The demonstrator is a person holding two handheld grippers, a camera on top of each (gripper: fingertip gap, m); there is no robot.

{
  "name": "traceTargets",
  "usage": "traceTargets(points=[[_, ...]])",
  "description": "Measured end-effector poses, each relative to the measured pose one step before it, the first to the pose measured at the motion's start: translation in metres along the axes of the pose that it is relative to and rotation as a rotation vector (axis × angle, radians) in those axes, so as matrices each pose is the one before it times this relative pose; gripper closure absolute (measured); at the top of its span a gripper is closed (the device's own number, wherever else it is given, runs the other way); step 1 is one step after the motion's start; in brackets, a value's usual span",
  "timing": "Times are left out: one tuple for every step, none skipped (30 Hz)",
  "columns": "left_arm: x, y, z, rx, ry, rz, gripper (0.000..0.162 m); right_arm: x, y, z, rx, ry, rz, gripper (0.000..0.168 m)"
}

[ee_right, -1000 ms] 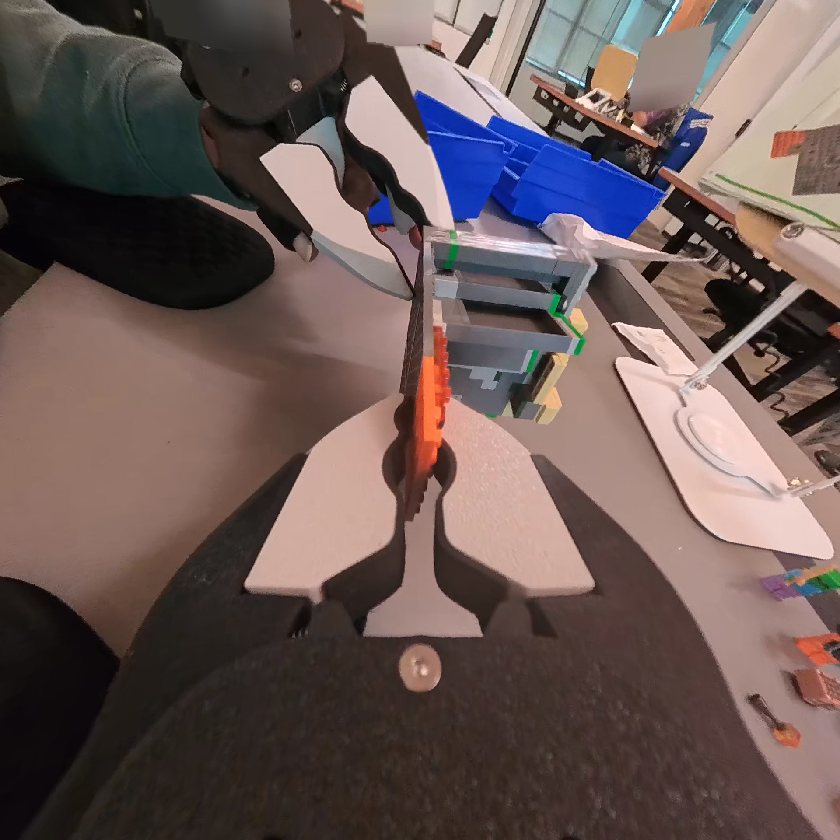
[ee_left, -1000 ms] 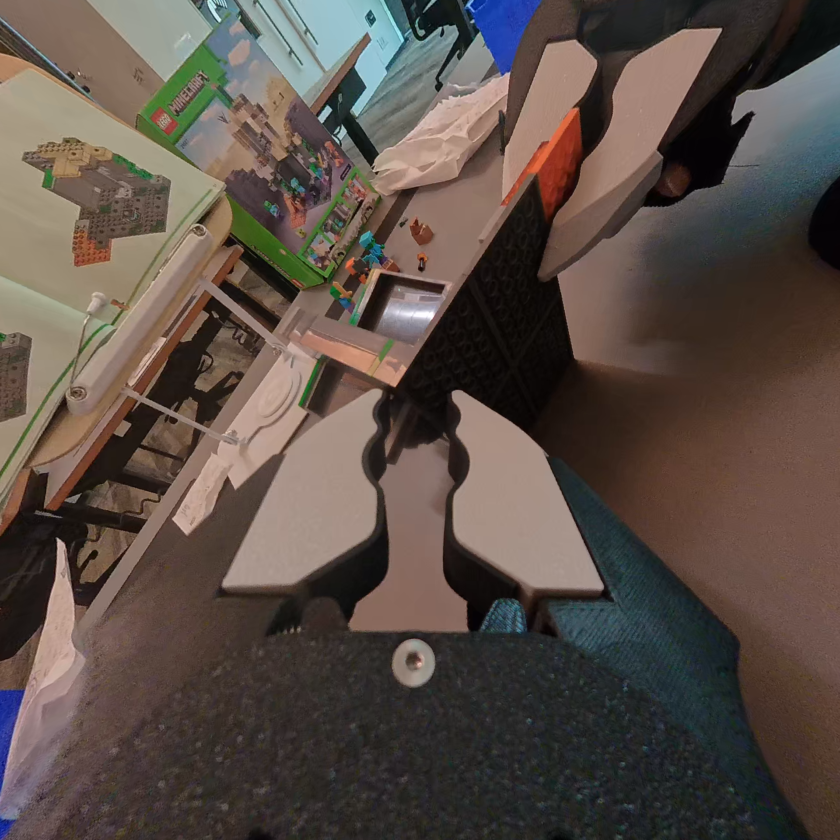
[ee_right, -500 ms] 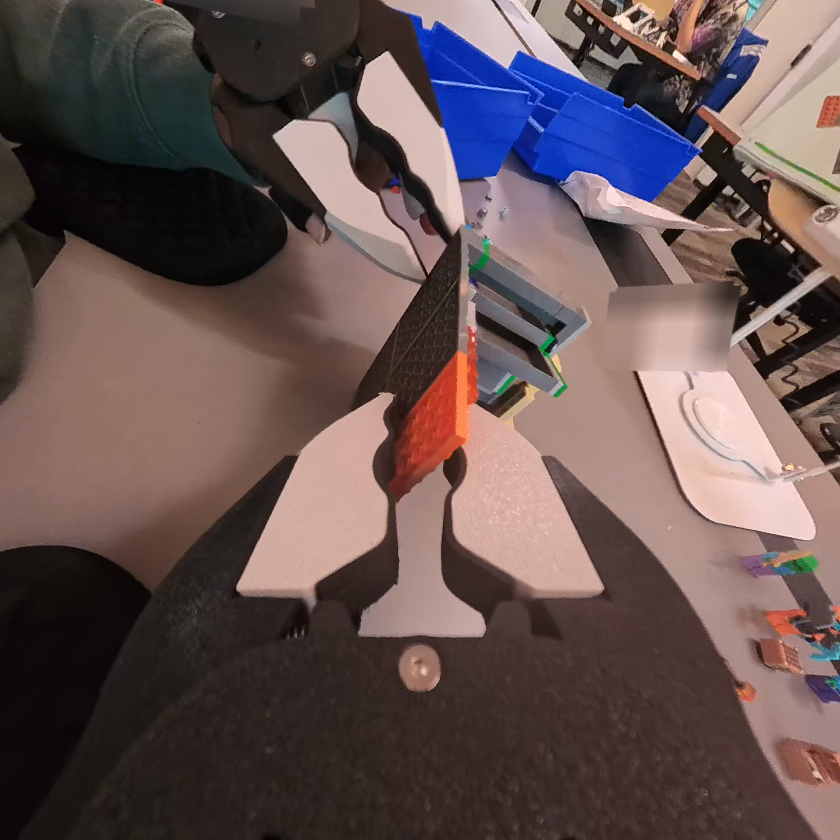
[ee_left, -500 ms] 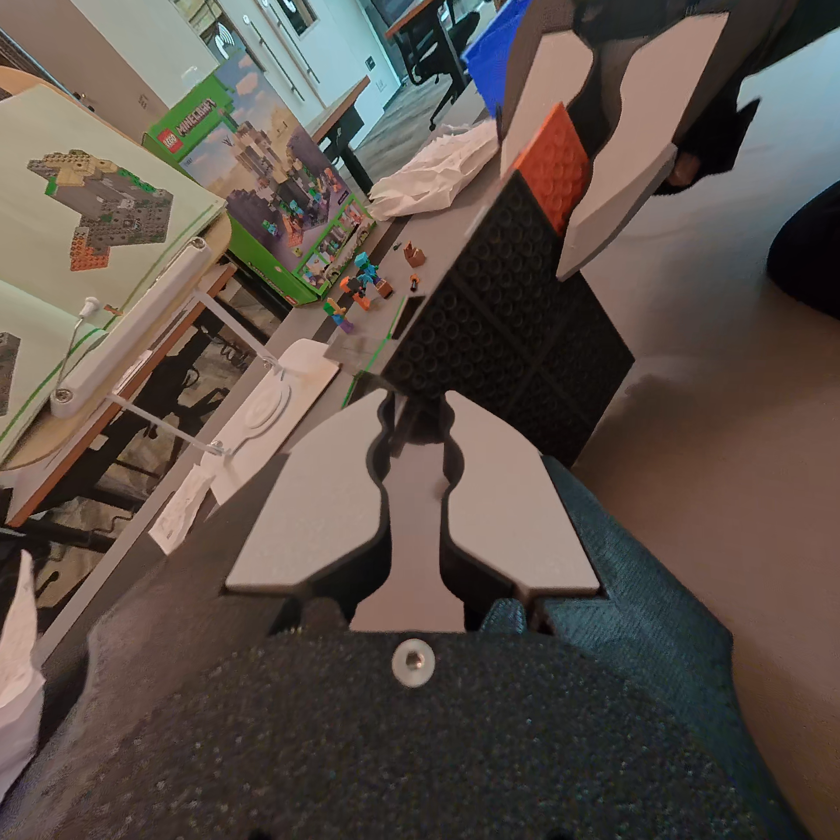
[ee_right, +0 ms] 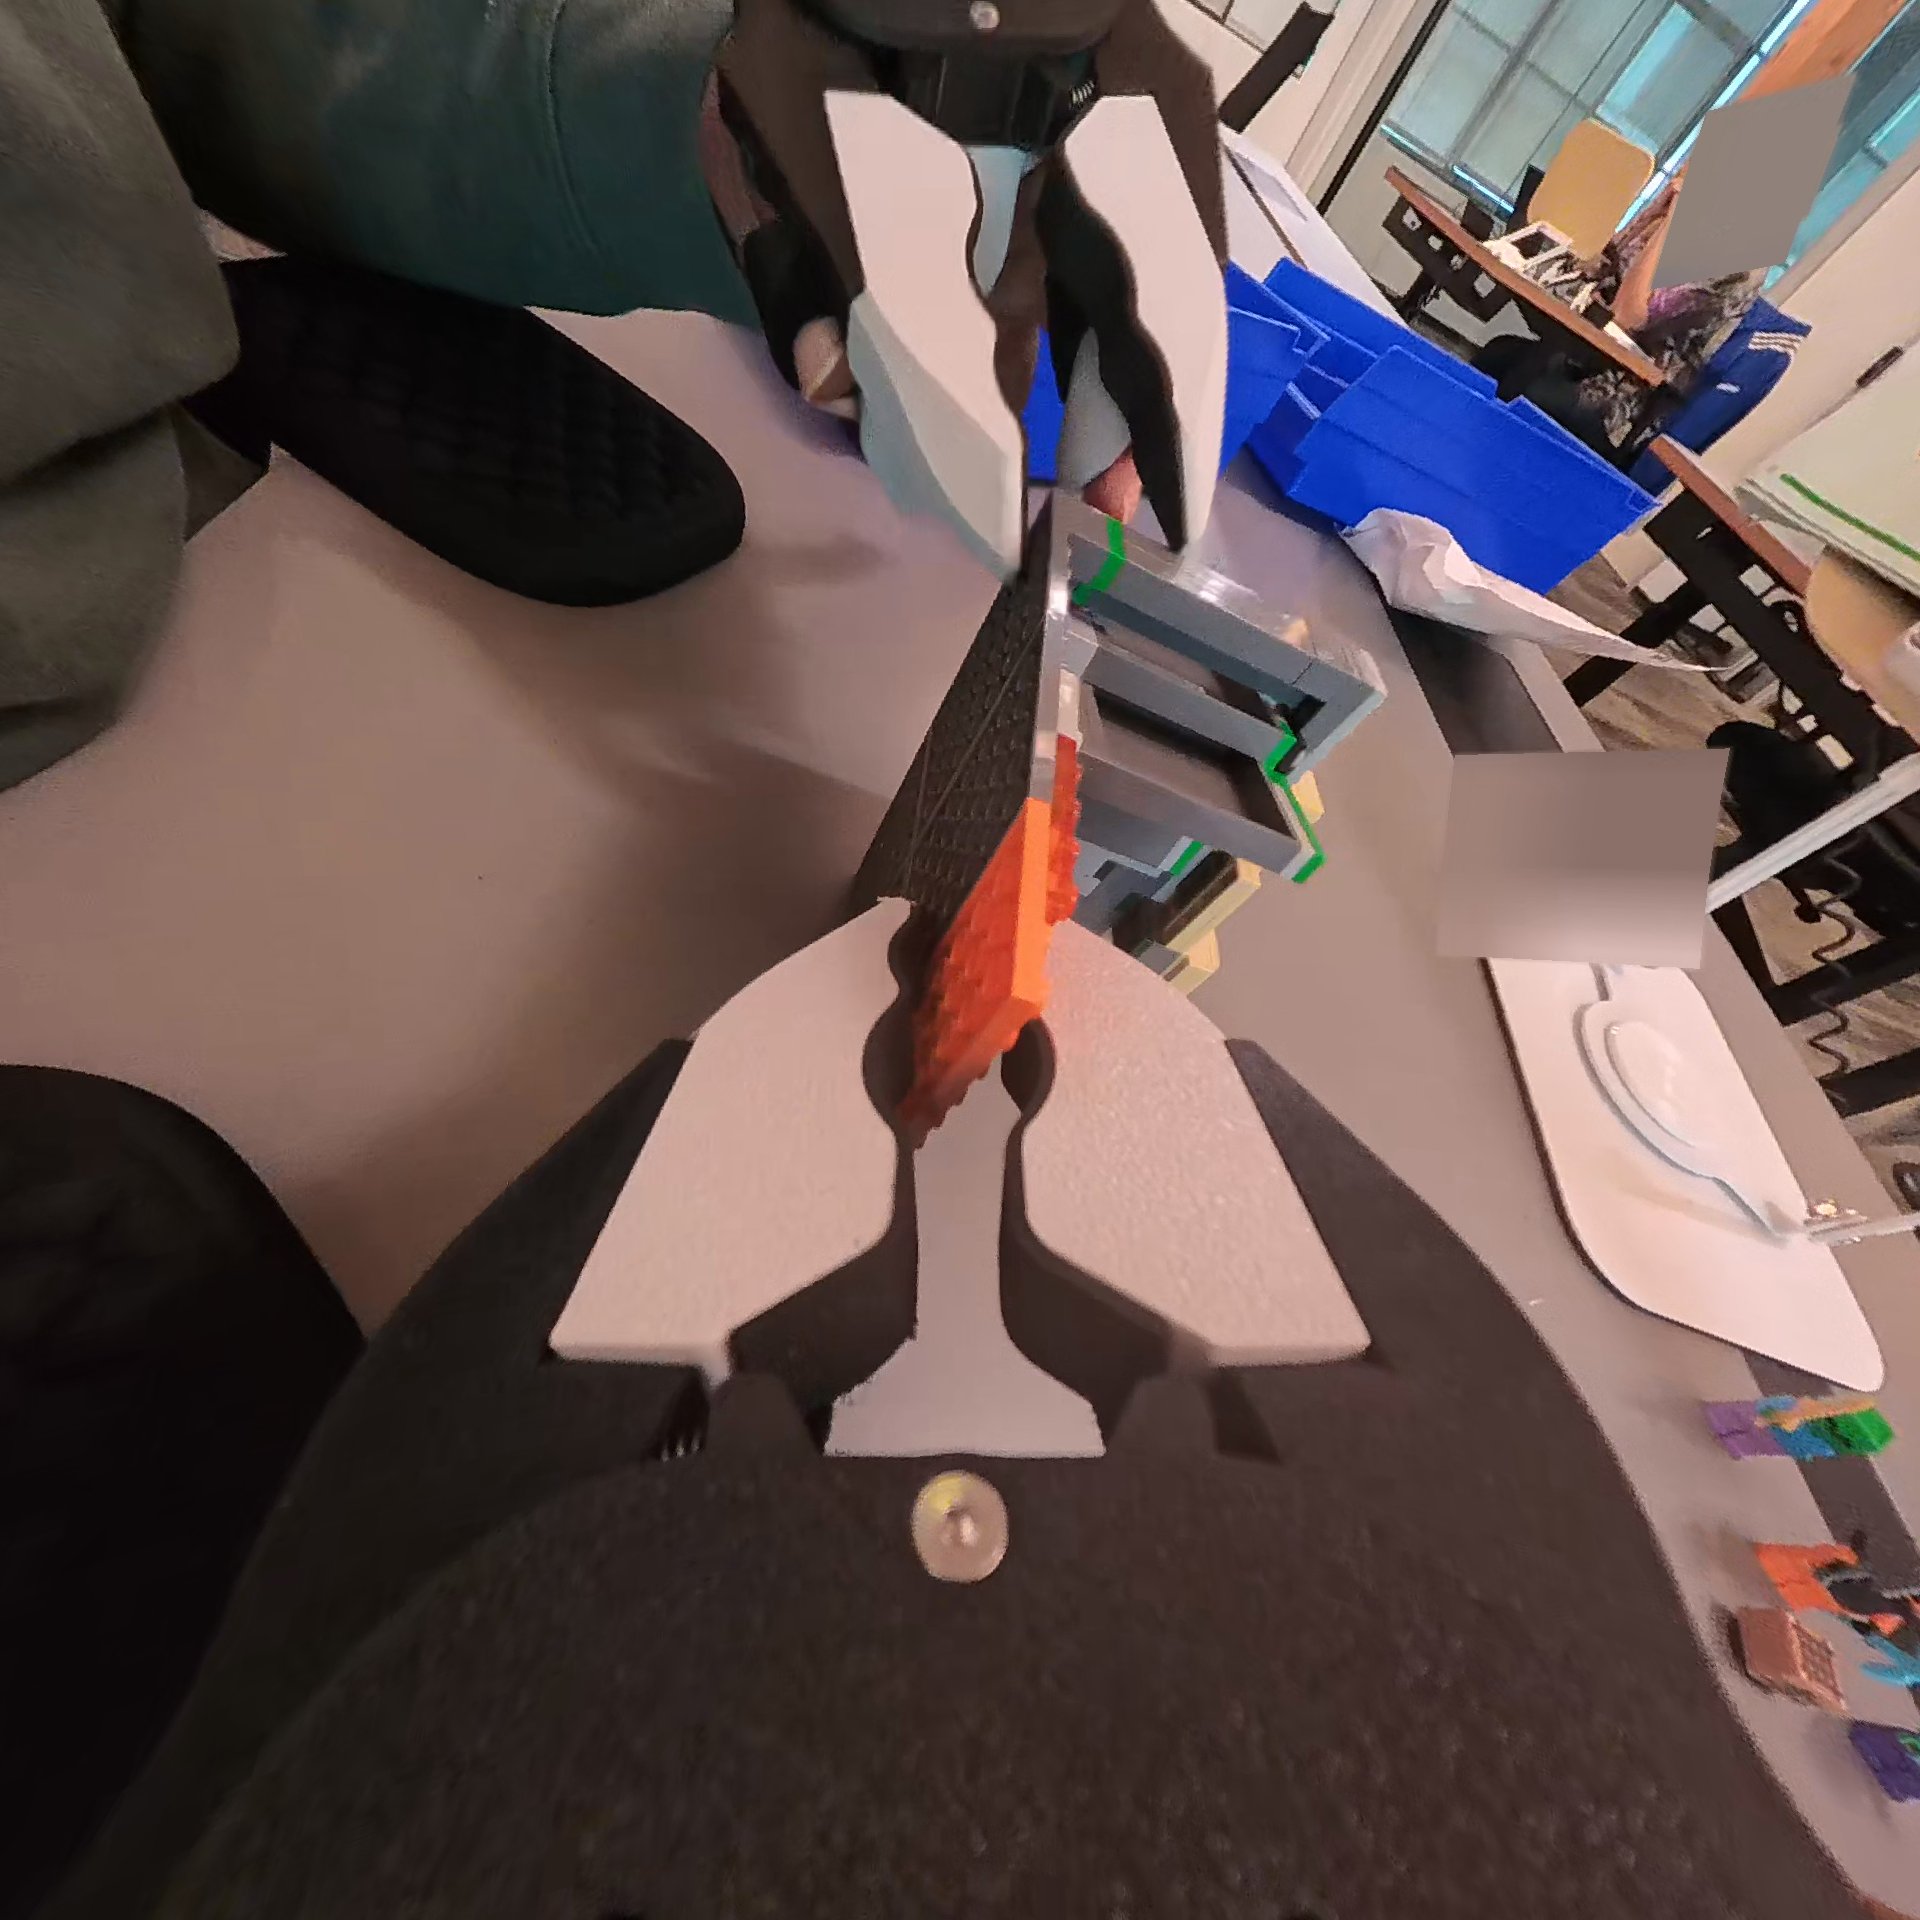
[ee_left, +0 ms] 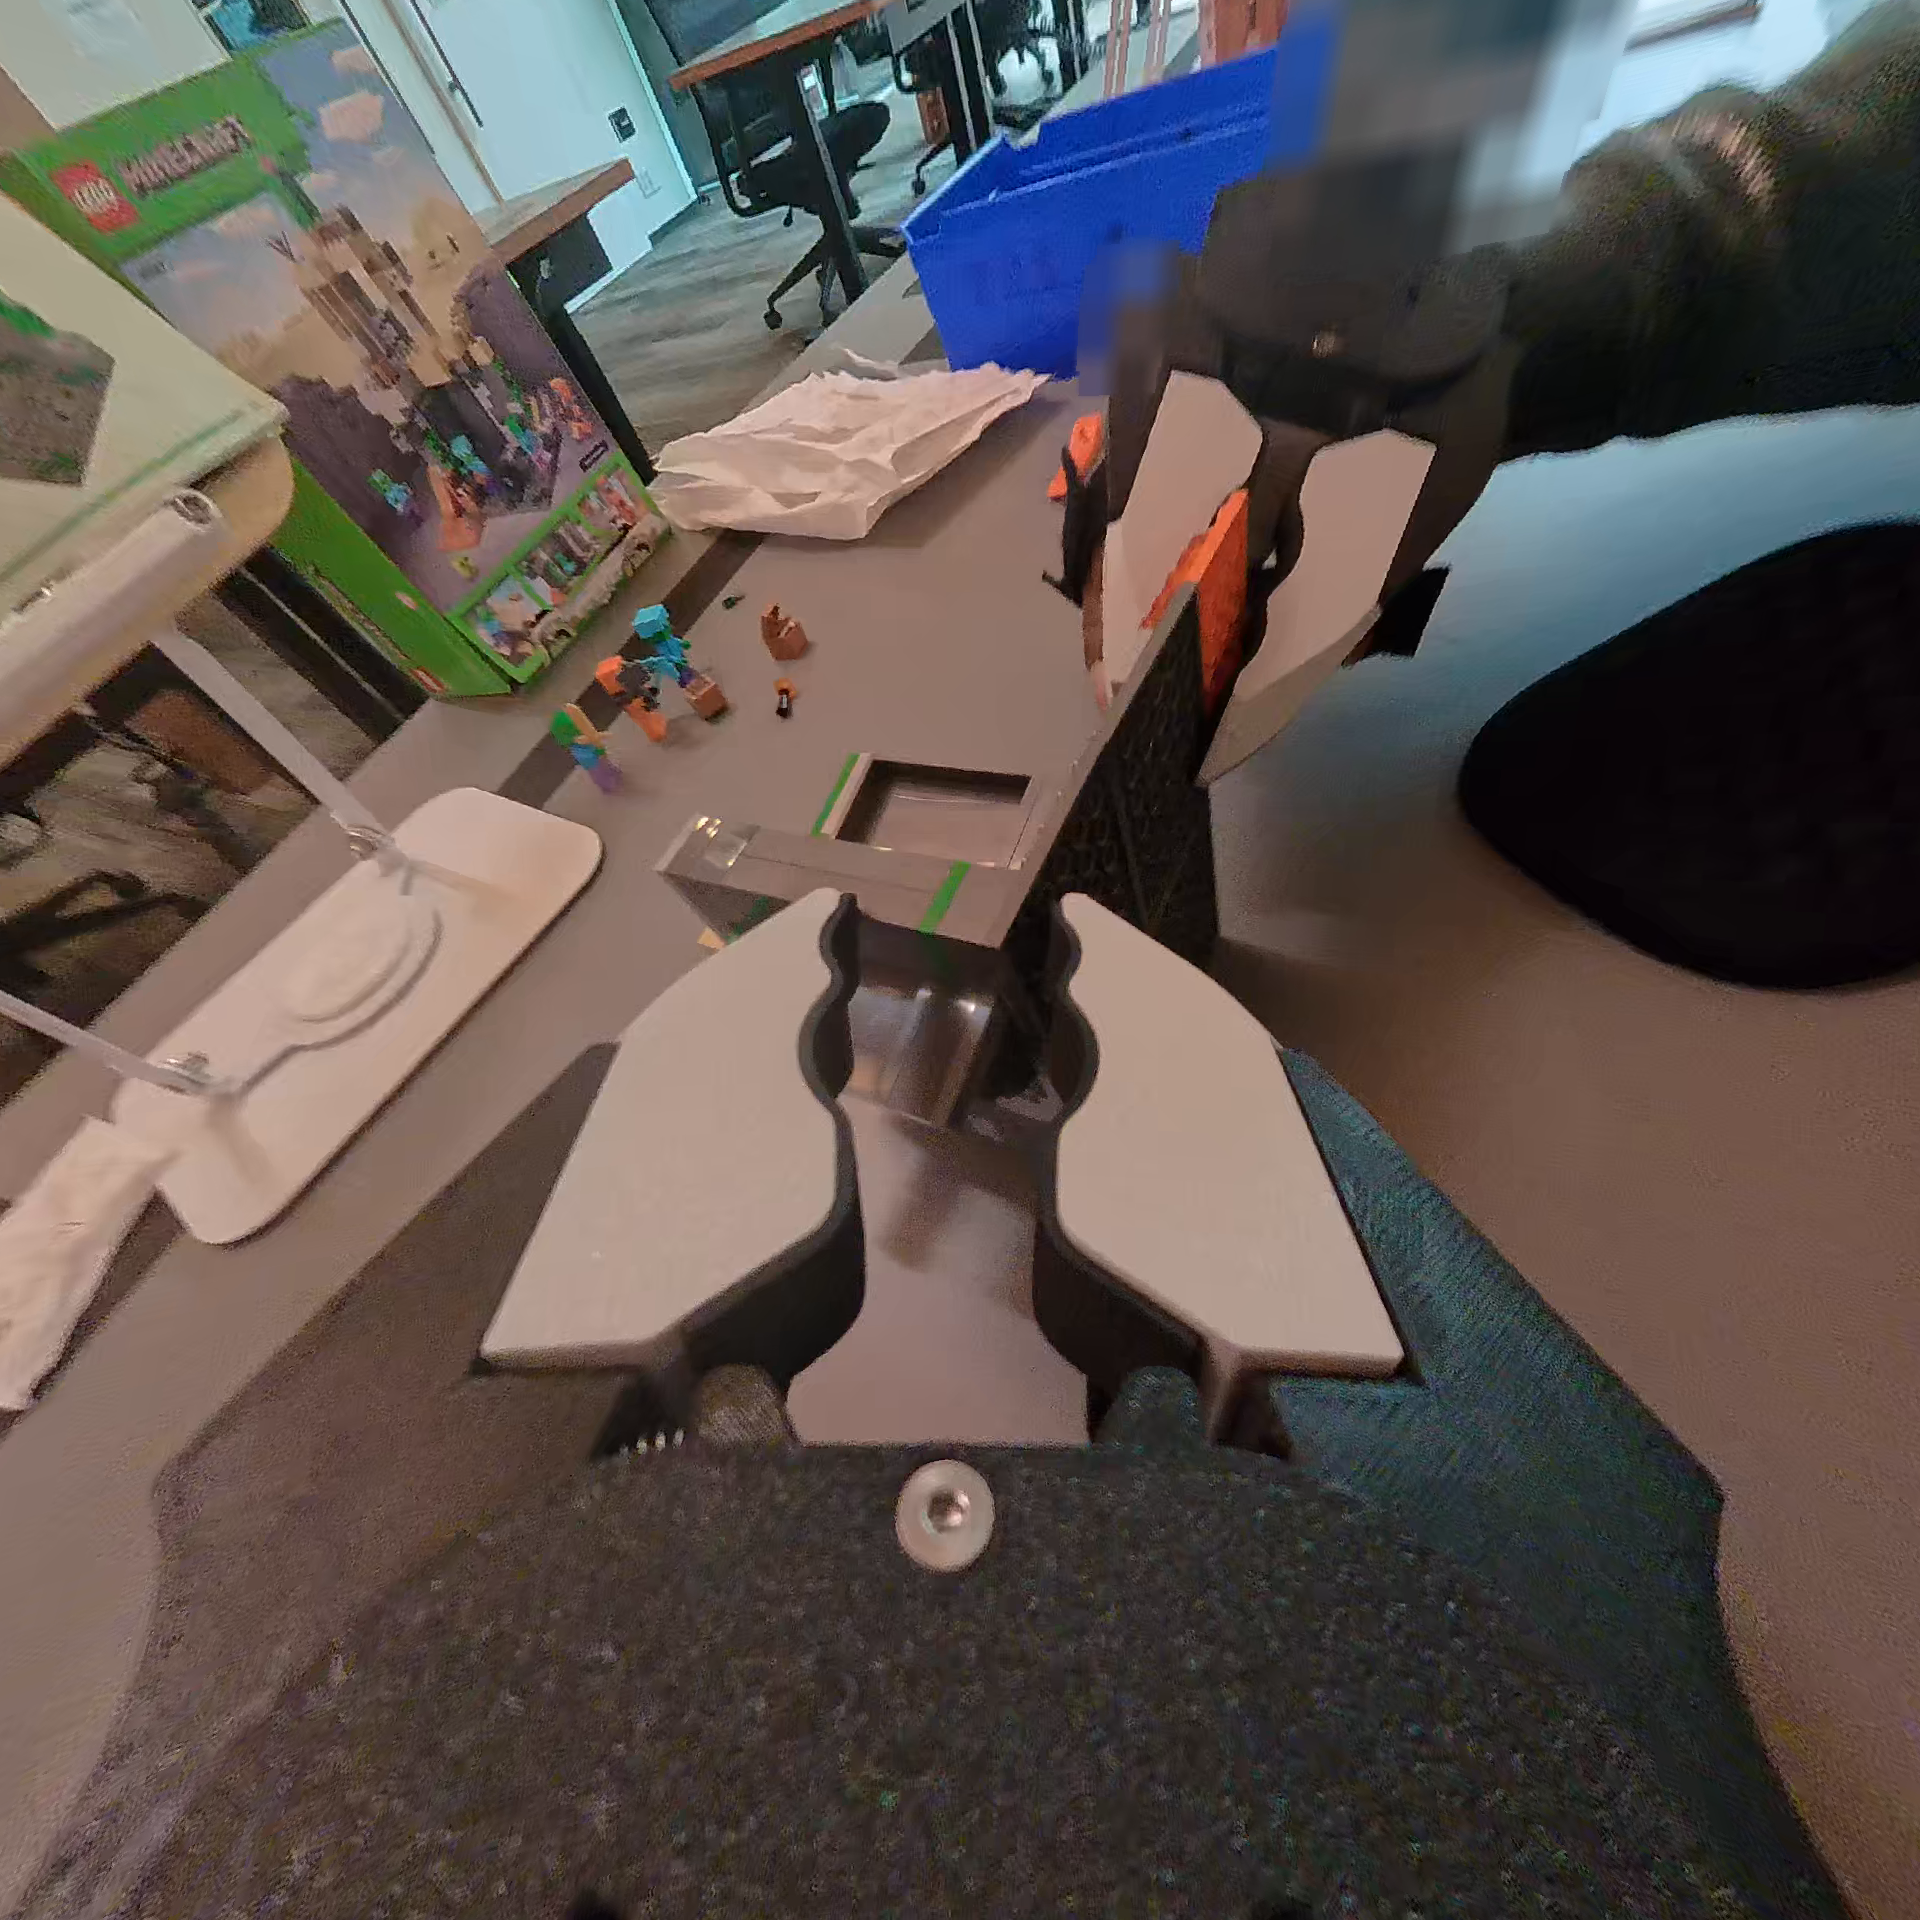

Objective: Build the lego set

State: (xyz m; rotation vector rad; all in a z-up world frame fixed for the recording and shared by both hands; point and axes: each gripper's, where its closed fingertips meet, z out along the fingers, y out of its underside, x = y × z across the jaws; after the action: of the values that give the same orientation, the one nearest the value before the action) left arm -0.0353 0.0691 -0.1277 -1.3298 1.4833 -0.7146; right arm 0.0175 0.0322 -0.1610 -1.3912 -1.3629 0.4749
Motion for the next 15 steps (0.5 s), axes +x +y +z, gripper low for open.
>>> traceTargets(points=[[0.00075, -0.00108, -0.00089, 0.0103, 0.0088, -0.0314, 0.128, -0.00051, -0.00011, 0.00006, 0.0024, -0.0018, -0.0058, 0.157], [0.00026, -0.00026, -0.00042, 0.004, 0.0043, -0.02, 0.129, -0.00022, -0.00005, -0.00008, 0.0013, -0.0009, -0.0042, 0.157], [-0.0003, 0.00026, -0.00014, -0.003, 0.0001, -0.0145, 0.129, 0.0001, 0.00009, -0.00003, 0.0003, -0.0002, -0.0019, 0.157], [-0.00041, 0.0005, -0.0002, -0.0093, 0.002, -0.0184, 0.129, 0.00026, 0.00013, -0.00009, 0.0006, -0.0005, 0.0003, 0.157], [0.00011, -0.00012, -0.00074, -0.0097, 0.0056, -0.0156, 0.129, -0.00004, 0.00022, -0.00002, 0.0013, -0.0026, 0.0028, 0.157], [0.00004, 0.00162, -0.00073, -0.0179, 0.0036, -0.0068, 0.128, -0.0001, 0.00028, -0.00021, 0.0002, -0.0019, 0.0013, 0.158], [-0.00014, 0.00308, -0.00024, -0.0206, -0.0019, 0.002, 0.125, -0.00025, 0.00019, -0.00027, -0.0002, 0.0, -0.0018, 0.158], [0.00142, 0.00247, 0.00013, -0.0082, 0.0043, 0.0075, 0.123, -0.00081, -0.00007, -0.00015, 0.0016, -0.0015, -0.0014, 0.158], [0.00319, 0.00094, 0.00086, 0.0049, 0.0117, 0.0064, 0.123, -0.00101, -0.00019, -0.00013, 0.0023, -0.0023, -0.0012, 0.158], [0.00375, 0.001, 0.00192, 0.0026, 0.014, 0.0048, 0.125, -0.00092, -0.00038, -0.00004, 0.0022, -0.0014, -0.0023, 0.158], [-0.00011, 0.00174, 0.00222, -0.0084, -0.0102, 0.0053, 0.125, -0.00026, 0.0, -0.00008, 0.0001, -0.0004, -0.0014, 0.158], [-0.00196, 0.00076, 0.00093, -0.0064, -0.0177, 0.0152, 0.128, 0.00014, 0.00021, -0.00026, -0.0014, -0.0005, -0.0004, 0.158], [-0.0012, -0.00052, -0.0001, -0.0006, -0.0098, 0.0149, 0.131, -0.00005, 0.00011, -0.0002, -0.0011, -0.0013, -0.0008, 0.158], [0.00012, 0.00012, 0.00022, -0.0035, 0.0003, 0.0048, 0.131, -0.00017, 0.00015, -0.00025, -0.0012, -0.0008, -0.0011, 0.158], [0.00021, -0.00001, -0.00011, 0.0017, 0.0015, -0.0003, 0.132, -0.00026, -0.00014, -0.0001, -0.0005, -0.0006, -0.001, 0.158]])
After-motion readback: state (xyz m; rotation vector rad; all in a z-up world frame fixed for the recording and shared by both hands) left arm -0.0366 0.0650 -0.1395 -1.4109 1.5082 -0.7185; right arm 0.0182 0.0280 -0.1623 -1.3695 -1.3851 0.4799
